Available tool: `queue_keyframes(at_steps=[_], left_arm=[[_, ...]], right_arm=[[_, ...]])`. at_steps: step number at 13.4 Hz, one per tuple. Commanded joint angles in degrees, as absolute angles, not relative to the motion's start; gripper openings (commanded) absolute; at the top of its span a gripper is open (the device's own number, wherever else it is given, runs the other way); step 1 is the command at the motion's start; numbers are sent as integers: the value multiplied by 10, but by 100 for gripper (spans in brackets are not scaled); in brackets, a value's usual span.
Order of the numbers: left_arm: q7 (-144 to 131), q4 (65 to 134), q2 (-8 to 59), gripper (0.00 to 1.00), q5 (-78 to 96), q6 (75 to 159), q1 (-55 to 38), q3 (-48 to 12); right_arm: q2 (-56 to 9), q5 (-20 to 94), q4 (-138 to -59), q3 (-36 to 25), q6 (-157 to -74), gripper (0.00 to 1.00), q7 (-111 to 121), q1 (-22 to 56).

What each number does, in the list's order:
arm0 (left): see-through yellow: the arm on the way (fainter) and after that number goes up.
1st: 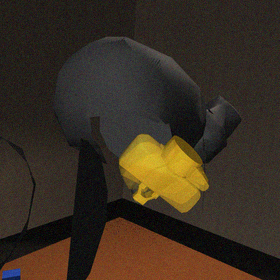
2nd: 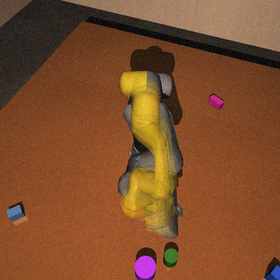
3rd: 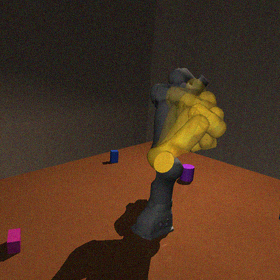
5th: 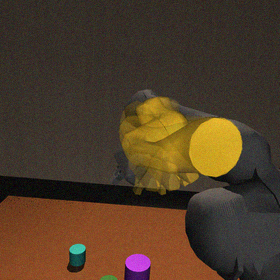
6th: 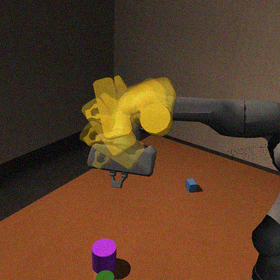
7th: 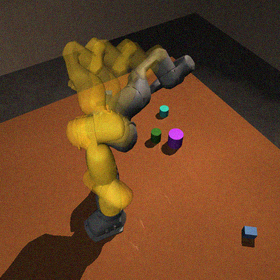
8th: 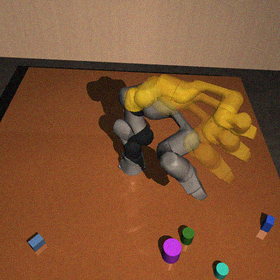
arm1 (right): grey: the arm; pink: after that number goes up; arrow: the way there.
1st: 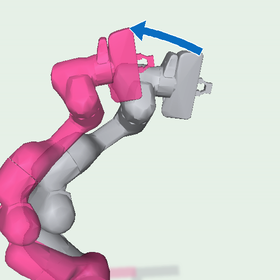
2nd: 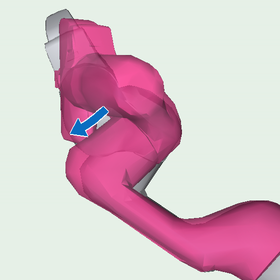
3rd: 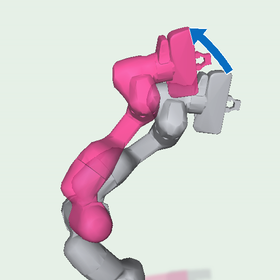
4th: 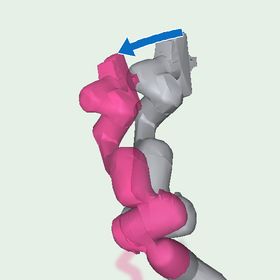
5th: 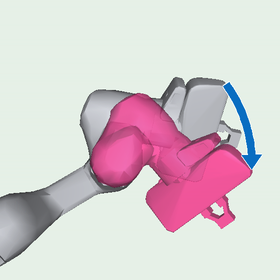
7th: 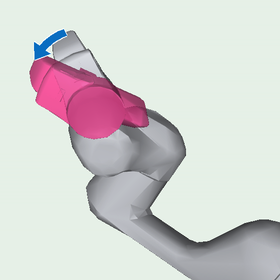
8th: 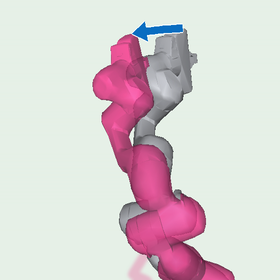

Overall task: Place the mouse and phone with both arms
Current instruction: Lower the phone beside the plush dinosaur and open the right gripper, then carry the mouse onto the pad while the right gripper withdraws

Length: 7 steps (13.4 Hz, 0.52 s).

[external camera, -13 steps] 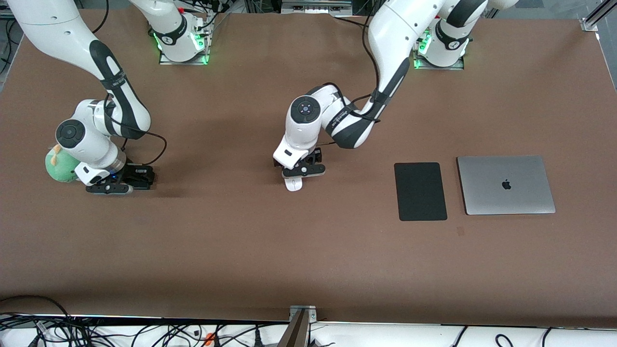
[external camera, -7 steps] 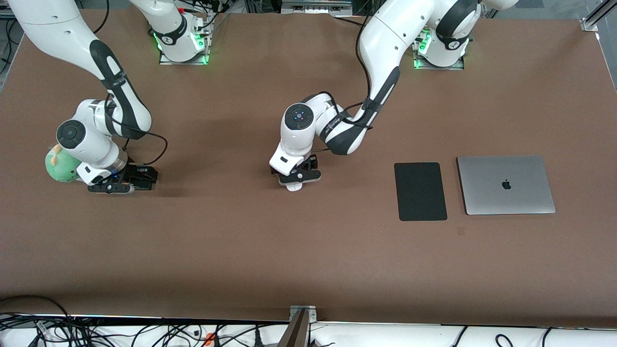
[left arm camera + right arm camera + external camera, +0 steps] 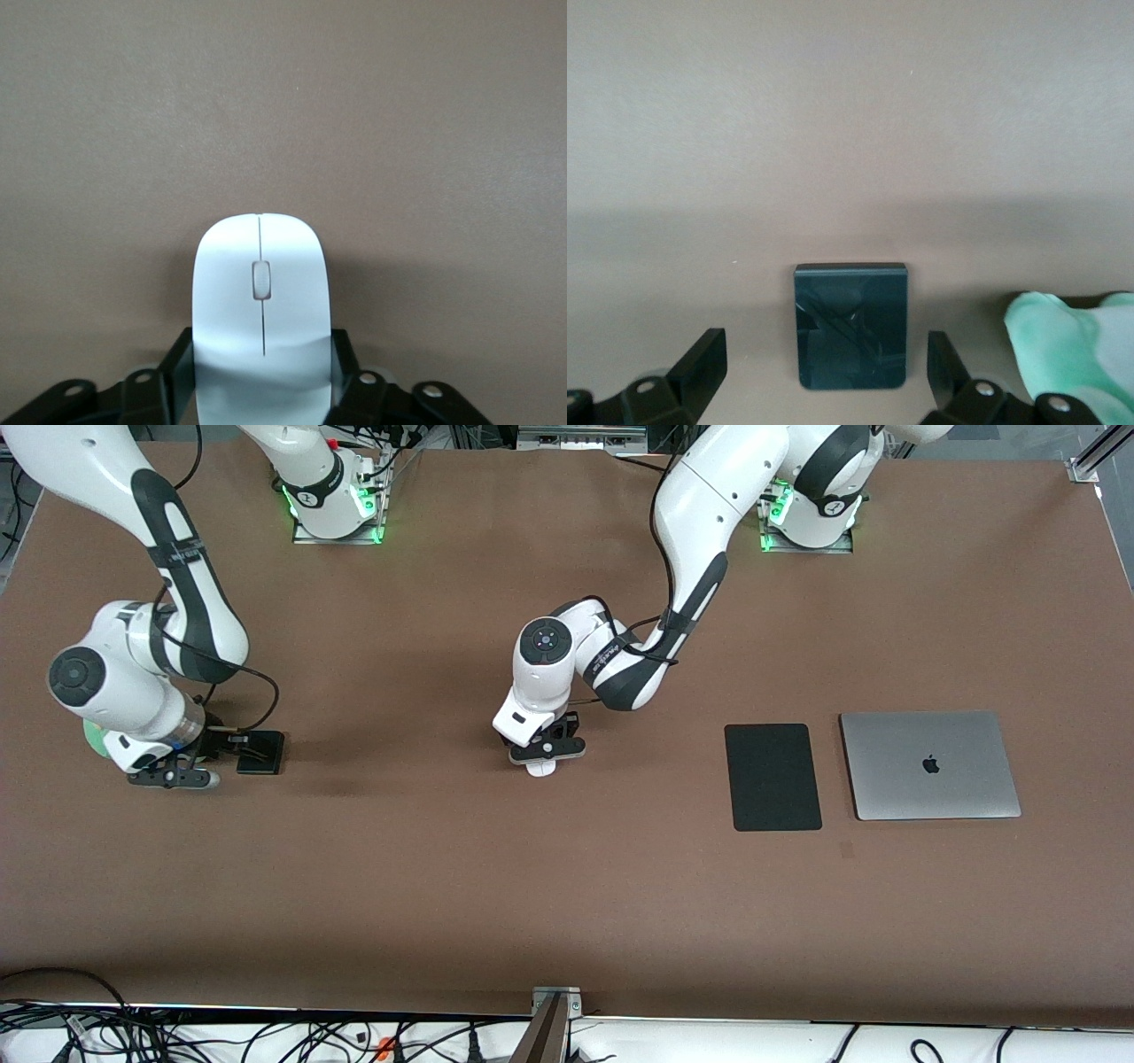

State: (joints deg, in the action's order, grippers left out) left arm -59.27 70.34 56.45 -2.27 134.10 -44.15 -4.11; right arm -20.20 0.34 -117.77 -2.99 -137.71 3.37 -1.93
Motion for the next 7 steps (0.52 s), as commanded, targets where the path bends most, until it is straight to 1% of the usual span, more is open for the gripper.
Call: queue_keyframes(at_steps=[1, 2, 4, 5, 7], left_arm=[[-596, 684, 573, 45, -34, 1339, -444, -34], [-590, 686, 568, 38, -36, 1337, -439, -33], [-507, 693, 539, 29, -34, 1331, -391, -39], [-470, 703, 520, 26, -32, 1319, -368, -43], [-400, 729, 484, 15, -30, 1286, -330, -46]], right_arm=[[-143, 19, -1171, -22, -1308, 100, 44, -26], [-128, 32, -1154, -22, -1260, 100, 43, -26], [-99, 44, -1110, -22, -1151, 100, 38, -25], [-88, 44, -1089, -22, -1110, 100, 38, -25], [-63, 44, -1059, -22, -1056, 100, 35, -25]])
